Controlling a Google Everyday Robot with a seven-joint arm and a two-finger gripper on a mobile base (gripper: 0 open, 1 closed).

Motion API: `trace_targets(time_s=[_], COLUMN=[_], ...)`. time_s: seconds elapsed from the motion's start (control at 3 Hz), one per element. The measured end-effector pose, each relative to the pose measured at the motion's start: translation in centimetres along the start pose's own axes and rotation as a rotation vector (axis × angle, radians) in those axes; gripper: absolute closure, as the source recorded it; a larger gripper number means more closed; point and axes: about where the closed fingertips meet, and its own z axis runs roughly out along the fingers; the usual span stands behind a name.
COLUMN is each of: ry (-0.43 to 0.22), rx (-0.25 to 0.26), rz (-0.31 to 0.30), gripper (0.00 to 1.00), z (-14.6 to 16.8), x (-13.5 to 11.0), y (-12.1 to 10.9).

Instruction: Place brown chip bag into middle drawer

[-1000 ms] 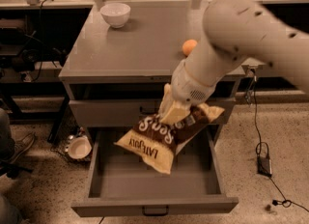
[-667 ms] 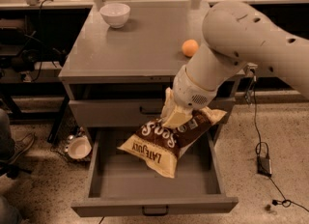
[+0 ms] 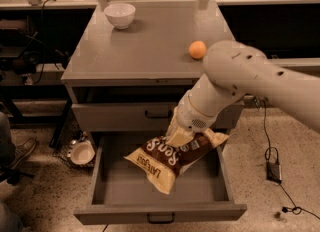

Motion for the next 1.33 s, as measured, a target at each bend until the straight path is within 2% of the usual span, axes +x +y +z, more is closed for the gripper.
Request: trace_targets(time_s=[0.33,0.67,1.0,1.33], ry=[-0.010,-0.041,-0.073,-0.111], rx=[0.028,0.078,0.139,0.184], rz=[0.076,0.154,0.223,0.292], gripper=[1.00,1.00,0.87,0.64], z=[6.1,11.1,14.5,16.9], x=[2.4,4.4,5.8,6.8], y=[-1.9,-3.8,-5.3,-6.2])
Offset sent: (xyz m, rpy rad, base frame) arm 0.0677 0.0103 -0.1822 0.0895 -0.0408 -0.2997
